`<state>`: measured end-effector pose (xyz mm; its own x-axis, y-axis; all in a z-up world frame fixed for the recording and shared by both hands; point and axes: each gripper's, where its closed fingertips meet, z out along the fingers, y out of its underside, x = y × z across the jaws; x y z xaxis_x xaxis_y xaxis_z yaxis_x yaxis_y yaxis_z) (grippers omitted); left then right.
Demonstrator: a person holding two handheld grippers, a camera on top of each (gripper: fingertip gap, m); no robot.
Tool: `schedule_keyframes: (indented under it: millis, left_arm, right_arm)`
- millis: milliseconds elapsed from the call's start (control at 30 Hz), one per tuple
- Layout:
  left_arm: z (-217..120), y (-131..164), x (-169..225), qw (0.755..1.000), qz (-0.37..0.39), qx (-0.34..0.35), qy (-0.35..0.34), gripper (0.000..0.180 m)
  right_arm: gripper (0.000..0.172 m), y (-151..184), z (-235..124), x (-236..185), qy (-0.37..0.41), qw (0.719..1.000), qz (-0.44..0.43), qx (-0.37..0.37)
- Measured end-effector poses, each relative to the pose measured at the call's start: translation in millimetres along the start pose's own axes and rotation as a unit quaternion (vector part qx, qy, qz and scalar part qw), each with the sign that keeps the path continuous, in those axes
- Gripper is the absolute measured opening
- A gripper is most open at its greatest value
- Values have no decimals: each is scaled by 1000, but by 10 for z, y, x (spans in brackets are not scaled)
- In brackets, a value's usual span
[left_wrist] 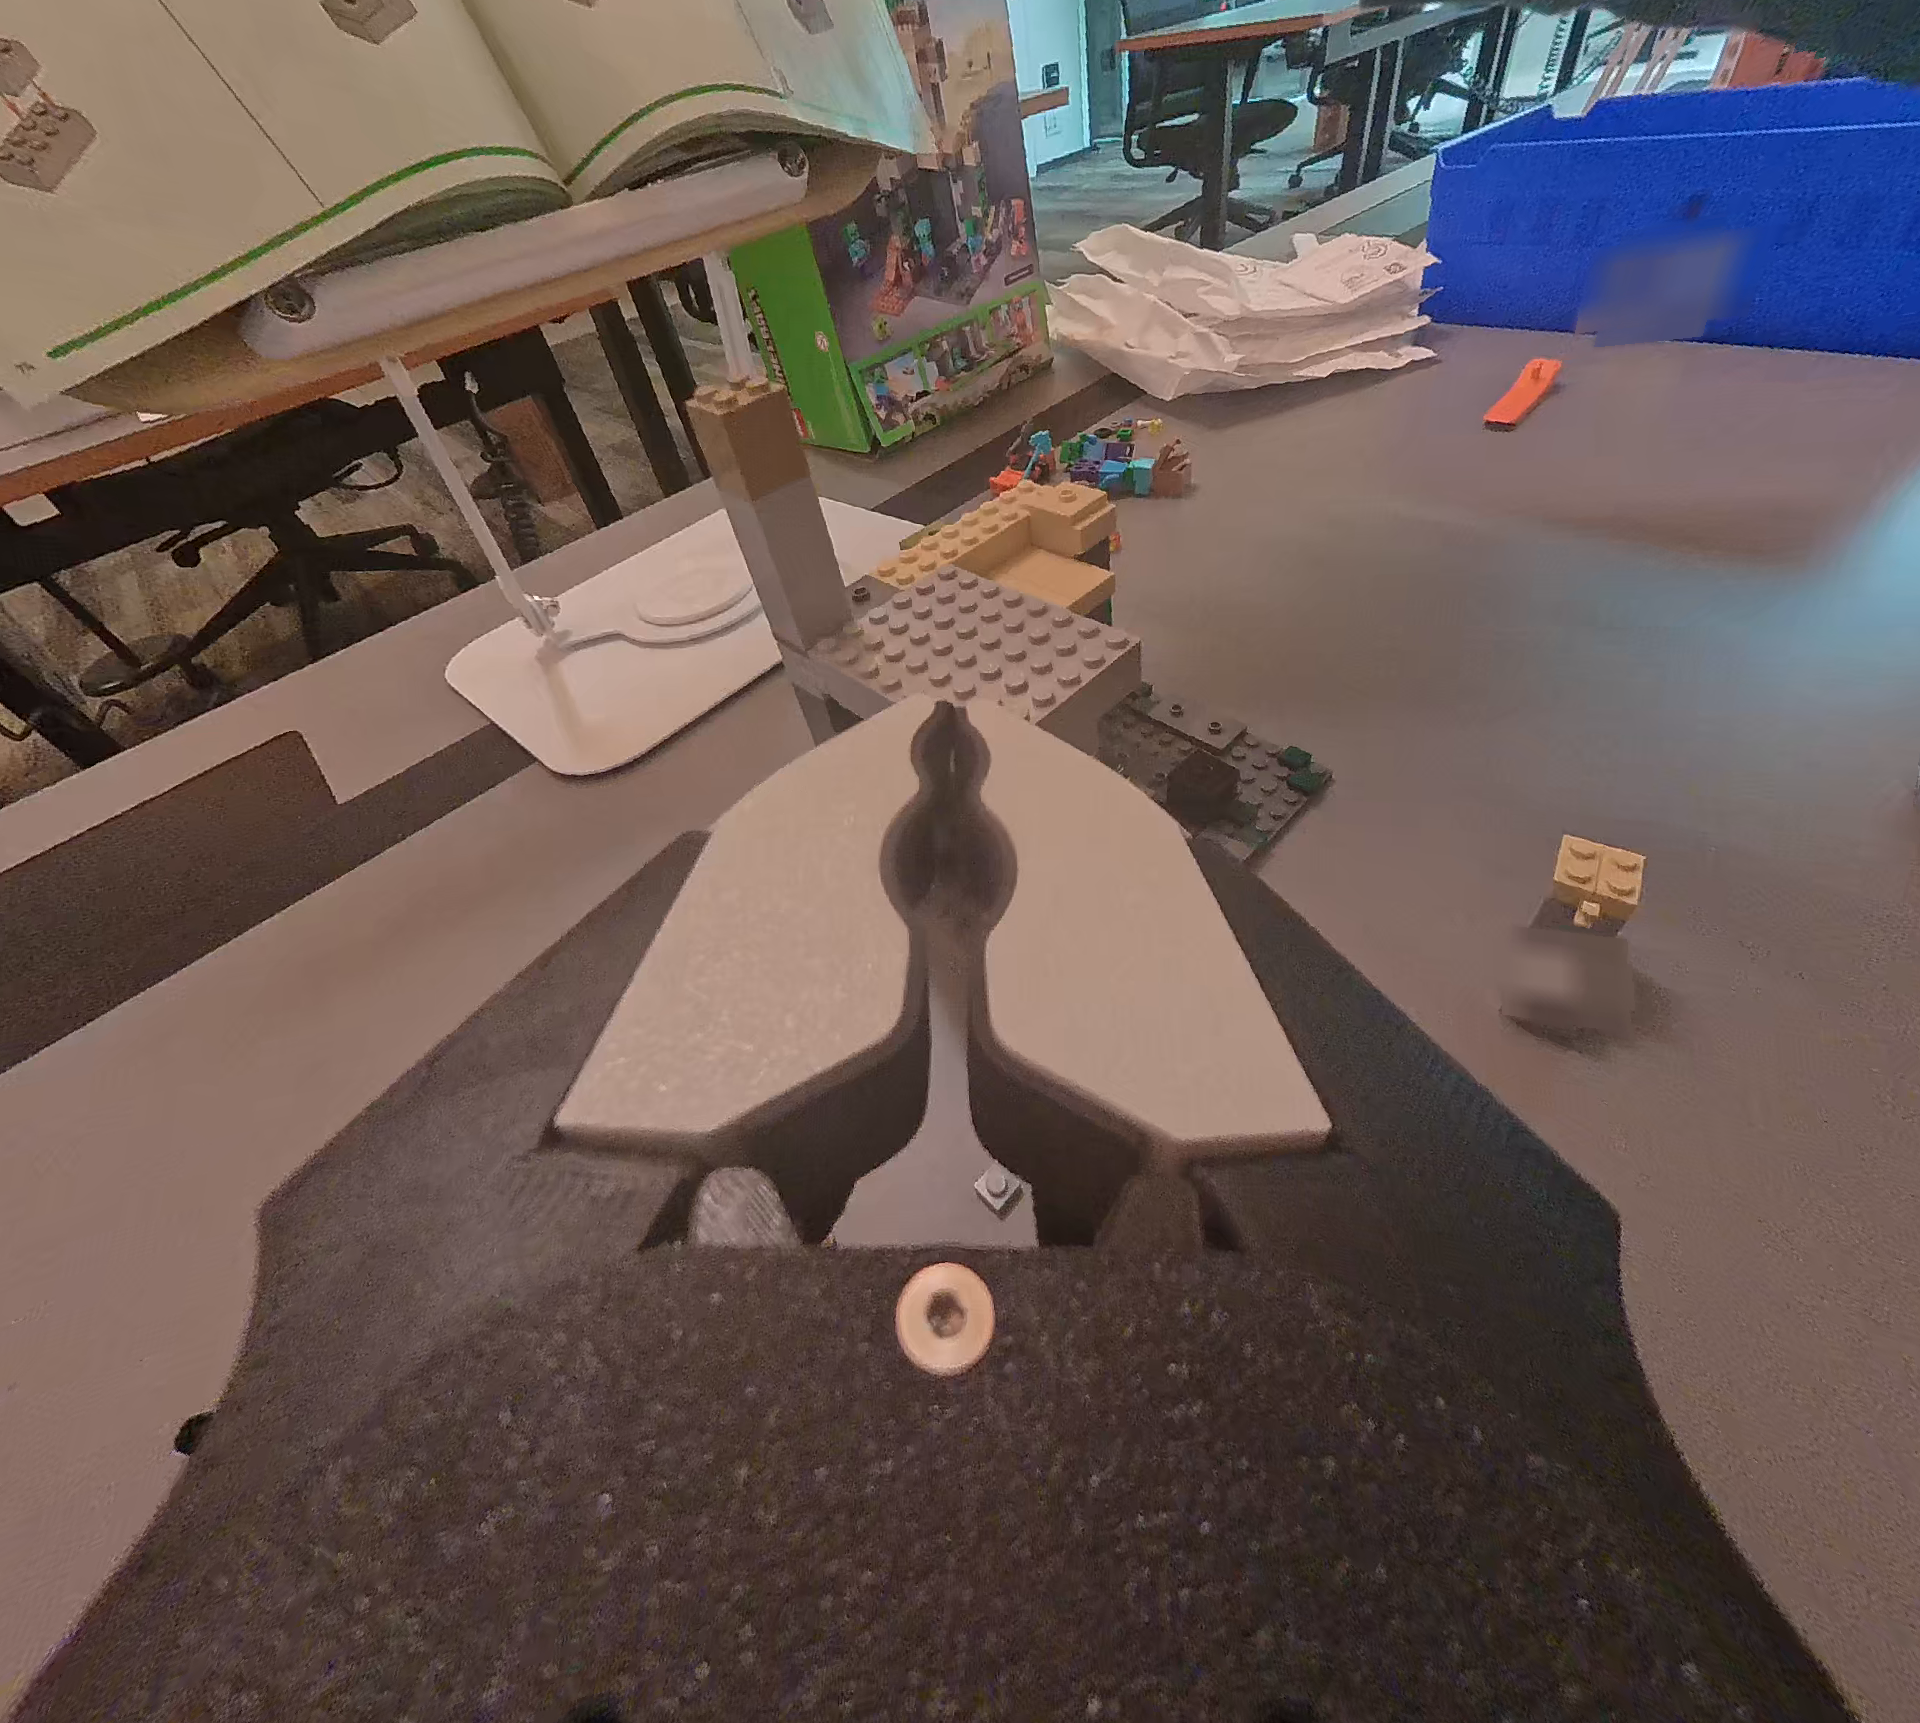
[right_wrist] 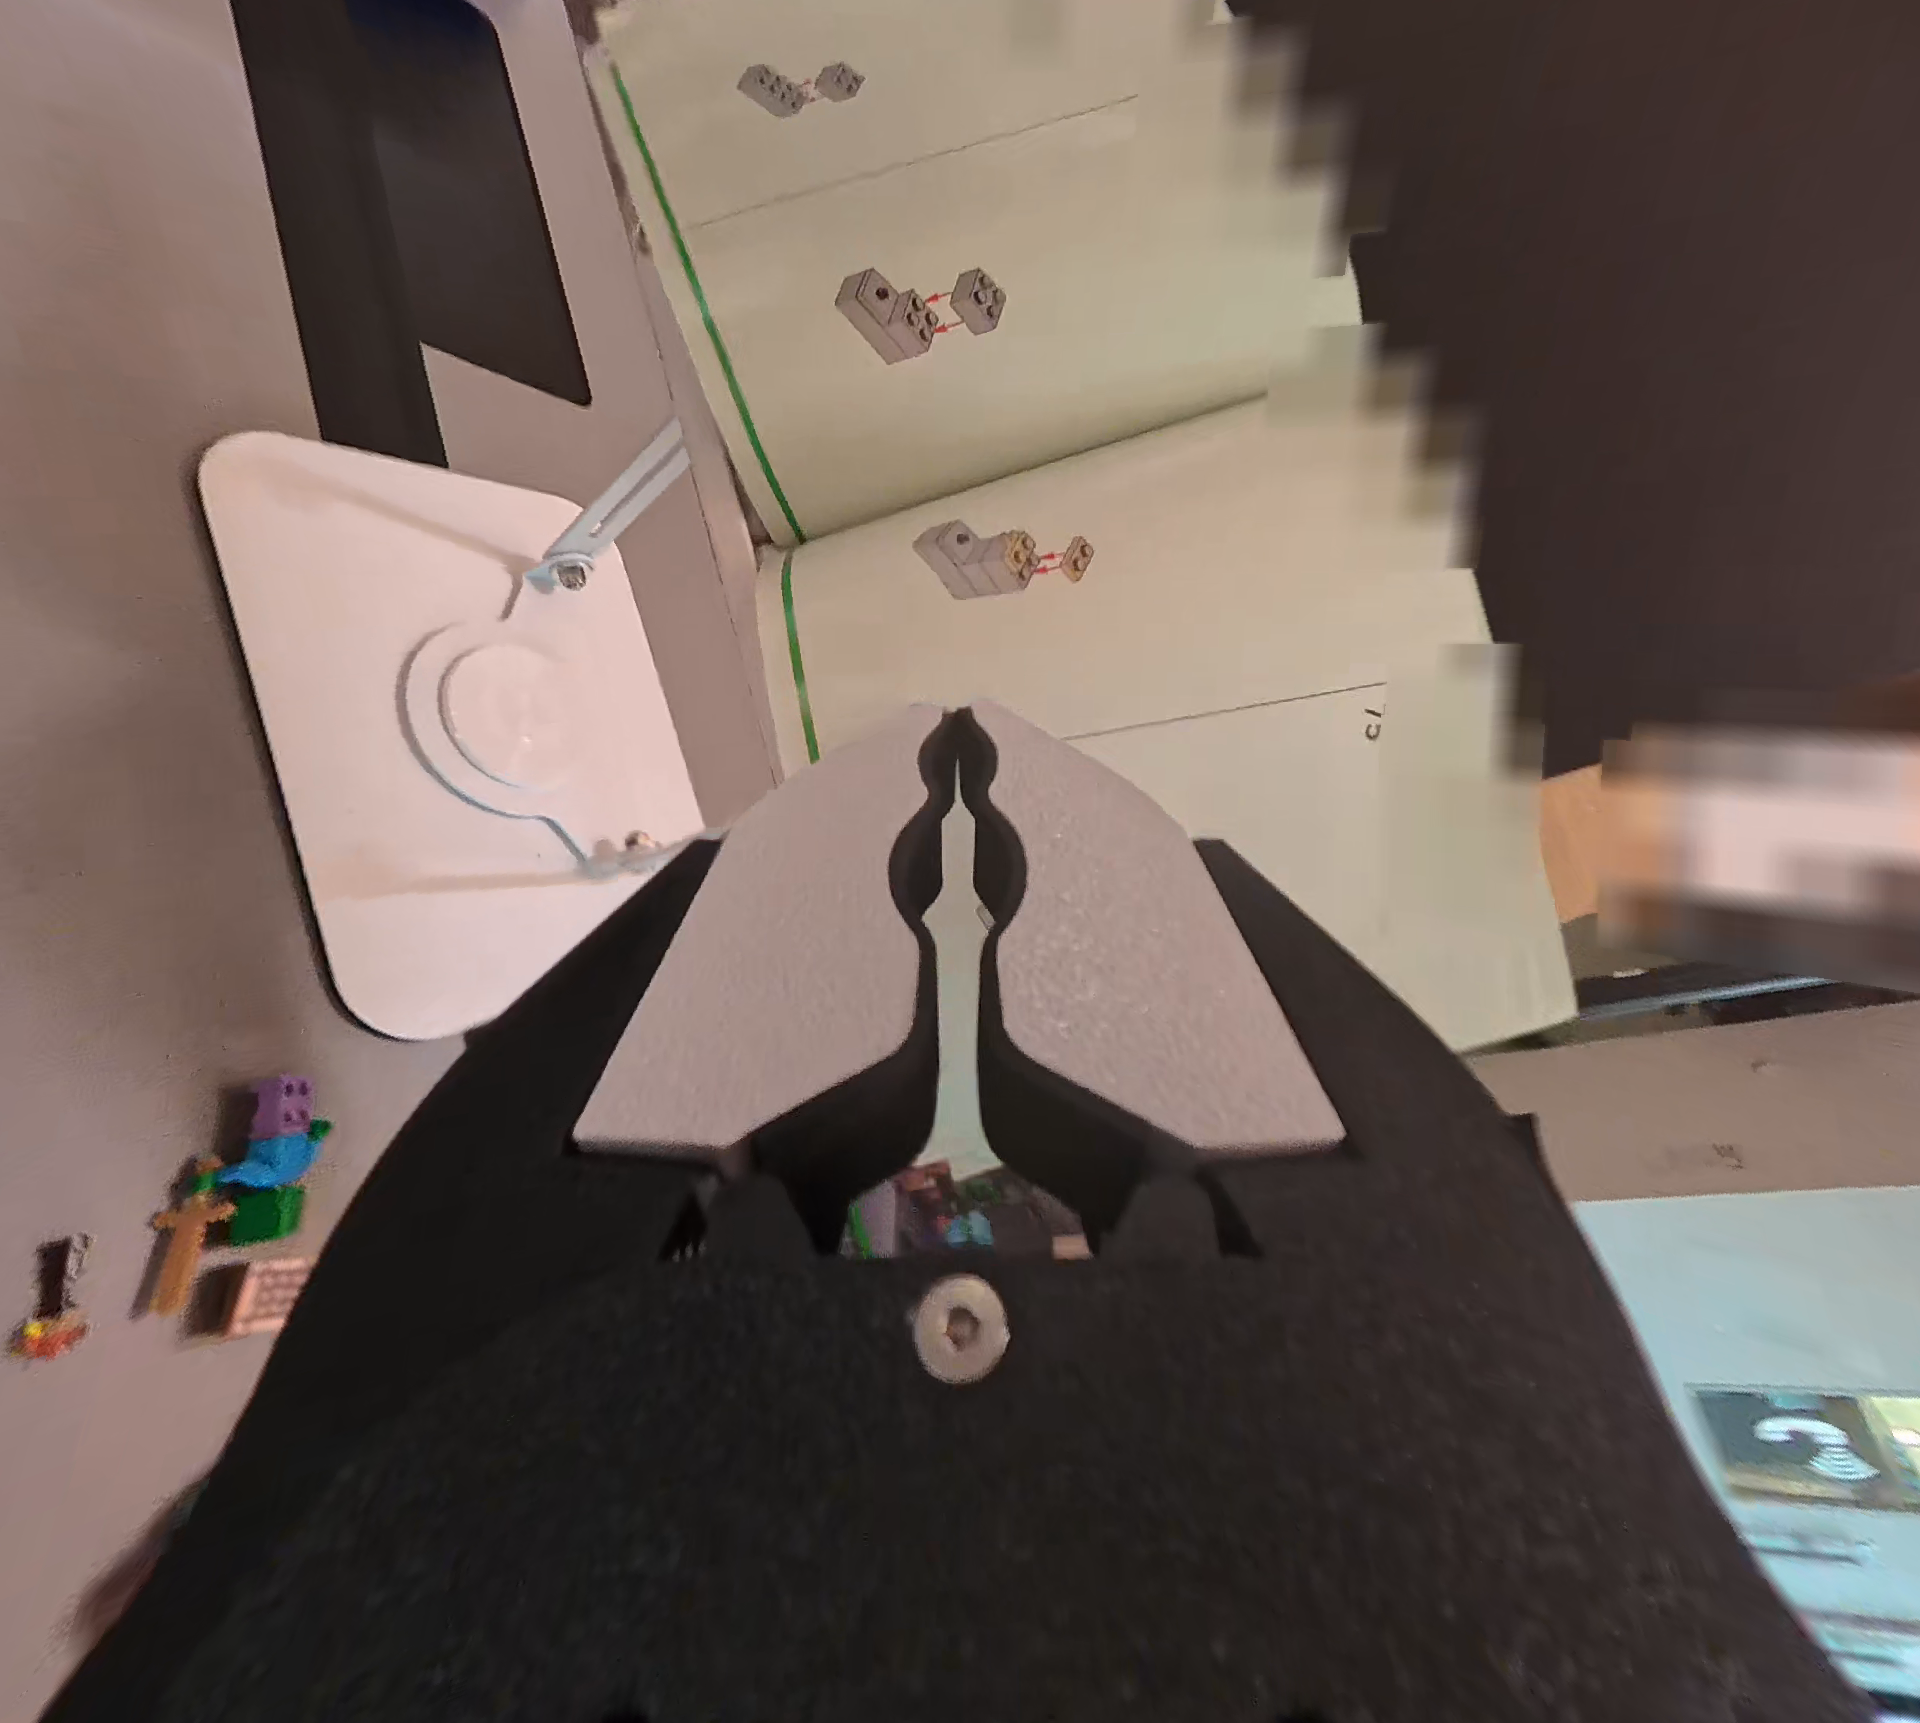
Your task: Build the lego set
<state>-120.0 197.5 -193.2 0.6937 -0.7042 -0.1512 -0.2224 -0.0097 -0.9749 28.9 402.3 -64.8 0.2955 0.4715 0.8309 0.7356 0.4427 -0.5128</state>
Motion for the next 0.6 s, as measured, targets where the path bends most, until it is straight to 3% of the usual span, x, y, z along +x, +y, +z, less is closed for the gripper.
schedule_keyframes:
  millis: [33, 67, 200, 400, 600]
  left_arm:
    - [-1, -3, 0, 1000, 0, 1, 1, 0]
    - [0, -5, 2, 1000, -1, 1, 1, 0]
    - [2, -9, 14, 1000, 1, 0, 3, 0]
    - [-4, -15, 4, 1000, 1, 1, 2, 0]
    - [-2, -9, 7, 1000, 1, -1, 4, 0]
  right_arm:
    - [0, 49, -5, -38, 1, 1000, -19, -6]
    - [29, 109, 5, -72, 5, 999, -35, -16]
    - [40, 401, 43, -228, 8, 993, -96, -69]
    - [36, 714, 119, -241, 24, 984, -140, -107]
    - [28, 750, 159, -179, 37, 982, -146, -113]
